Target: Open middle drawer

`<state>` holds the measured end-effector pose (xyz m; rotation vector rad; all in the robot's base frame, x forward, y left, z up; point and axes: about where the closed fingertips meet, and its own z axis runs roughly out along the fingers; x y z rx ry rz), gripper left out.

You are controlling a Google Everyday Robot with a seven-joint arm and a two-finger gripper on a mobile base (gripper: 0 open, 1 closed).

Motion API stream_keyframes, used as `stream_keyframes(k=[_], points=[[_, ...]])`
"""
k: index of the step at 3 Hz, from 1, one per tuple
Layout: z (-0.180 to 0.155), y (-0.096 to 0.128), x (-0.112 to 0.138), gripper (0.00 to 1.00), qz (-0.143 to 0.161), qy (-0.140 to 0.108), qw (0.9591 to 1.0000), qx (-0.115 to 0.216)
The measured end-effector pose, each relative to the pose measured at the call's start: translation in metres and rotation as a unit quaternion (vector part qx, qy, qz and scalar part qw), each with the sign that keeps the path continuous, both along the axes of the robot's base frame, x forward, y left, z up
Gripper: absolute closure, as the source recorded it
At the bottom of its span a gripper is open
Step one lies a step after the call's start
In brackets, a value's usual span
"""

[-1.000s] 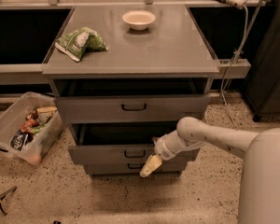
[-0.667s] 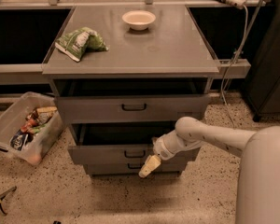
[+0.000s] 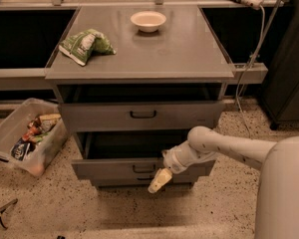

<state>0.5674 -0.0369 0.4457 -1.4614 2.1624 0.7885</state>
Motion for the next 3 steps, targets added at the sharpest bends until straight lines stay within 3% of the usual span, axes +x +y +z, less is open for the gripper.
stream_keyframes(k=[2,3], points=[[0.003,0.003,-0.009,0.0,0.004,-0.007,1.0,-0.002],[0.012,0.005,-0.036,0.0,0.004,-0.009,1.0,0.0]])
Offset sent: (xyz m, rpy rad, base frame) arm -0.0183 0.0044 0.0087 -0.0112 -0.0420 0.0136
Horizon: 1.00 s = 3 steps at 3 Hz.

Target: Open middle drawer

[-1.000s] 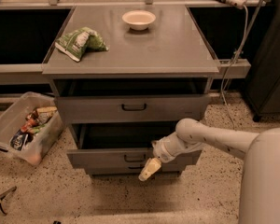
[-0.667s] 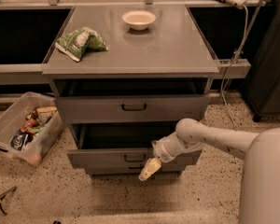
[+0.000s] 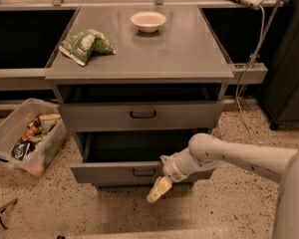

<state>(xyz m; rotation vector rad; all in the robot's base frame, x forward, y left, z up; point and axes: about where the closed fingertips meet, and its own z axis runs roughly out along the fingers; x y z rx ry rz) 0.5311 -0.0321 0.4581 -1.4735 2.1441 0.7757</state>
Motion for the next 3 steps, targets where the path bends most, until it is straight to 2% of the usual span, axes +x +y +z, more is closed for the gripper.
stream_keyframes(k=[1,2,3], points=[[0.004,-0.003,-0.056,0.0,-0.006,0.026,0.9996,0.008],[0.004,-0.003,-0.056,0.0,-0.006,0.026,0.9996,0.008],[0.03,0.005,-0.032,0.0,0.012,-0.019,0.9997,-0.005]])
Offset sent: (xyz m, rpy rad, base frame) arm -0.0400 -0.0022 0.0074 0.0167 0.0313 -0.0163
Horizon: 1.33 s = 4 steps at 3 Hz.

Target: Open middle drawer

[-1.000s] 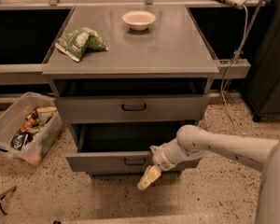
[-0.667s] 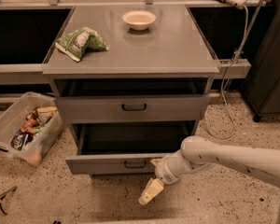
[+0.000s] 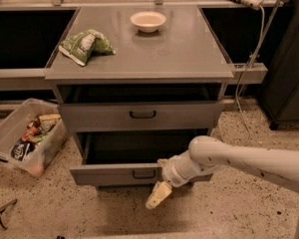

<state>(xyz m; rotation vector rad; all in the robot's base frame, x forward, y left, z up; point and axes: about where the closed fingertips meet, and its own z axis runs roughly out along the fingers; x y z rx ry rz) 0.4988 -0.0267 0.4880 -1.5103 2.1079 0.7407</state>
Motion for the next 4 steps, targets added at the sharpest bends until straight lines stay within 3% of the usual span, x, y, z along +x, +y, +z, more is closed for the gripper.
stream_keyframes(k=[1,2,3,4], points=[[0.022,0.008,0.032,0.0,0.017,-0.038,0.9991,-0.014],[0.024,0.008,0.063,0.0,0.022,-0.045,0.9984,-0.027],[-0.001,-0.003,0.09,0.0,0.01,-0.019,0.9991,-0.036],[-0.032,-0.015,0.097,0.0,-0.003,0.021,0.9994,-0.027]])
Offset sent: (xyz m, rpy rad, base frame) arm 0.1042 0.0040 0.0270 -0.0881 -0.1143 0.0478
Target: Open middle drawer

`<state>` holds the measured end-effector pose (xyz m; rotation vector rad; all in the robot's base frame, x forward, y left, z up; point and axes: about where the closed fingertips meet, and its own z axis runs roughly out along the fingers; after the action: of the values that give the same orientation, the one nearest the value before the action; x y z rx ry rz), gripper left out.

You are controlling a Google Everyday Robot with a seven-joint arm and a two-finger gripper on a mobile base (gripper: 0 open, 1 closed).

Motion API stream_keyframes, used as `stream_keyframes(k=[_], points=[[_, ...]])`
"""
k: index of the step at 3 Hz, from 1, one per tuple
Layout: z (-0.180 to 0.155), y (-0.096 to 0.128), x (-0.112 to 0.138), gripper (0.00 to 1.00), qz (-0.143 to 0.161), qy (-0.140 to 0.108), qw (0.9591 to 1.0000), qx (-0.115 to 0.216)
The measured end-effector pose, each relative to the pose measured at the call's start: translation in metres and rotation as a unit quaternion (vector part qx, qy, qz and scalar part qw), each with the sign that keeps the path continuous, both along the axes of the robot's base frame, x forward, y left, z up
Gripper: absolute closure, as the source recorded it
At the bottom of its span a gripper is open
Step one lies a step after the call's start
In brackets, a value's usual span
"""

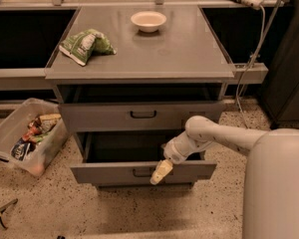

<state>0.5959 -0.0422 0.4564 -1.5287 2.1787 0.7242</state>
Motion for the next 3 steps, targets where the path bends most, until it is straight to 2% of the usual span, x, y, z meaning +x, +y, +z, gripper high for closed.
stream_keyframes(k=[1,2,3], points=[[-0.018,-0.001,-0.024,0.0,-0.002,0.039,0.999,0.023],[-0.012,-0.001,-0.051,0.0,-0.005,0.063,0.9972,0.04],[-0.012,-0.001,-0.051,0.0,-0.005,0.063,0.9972,0.04]])
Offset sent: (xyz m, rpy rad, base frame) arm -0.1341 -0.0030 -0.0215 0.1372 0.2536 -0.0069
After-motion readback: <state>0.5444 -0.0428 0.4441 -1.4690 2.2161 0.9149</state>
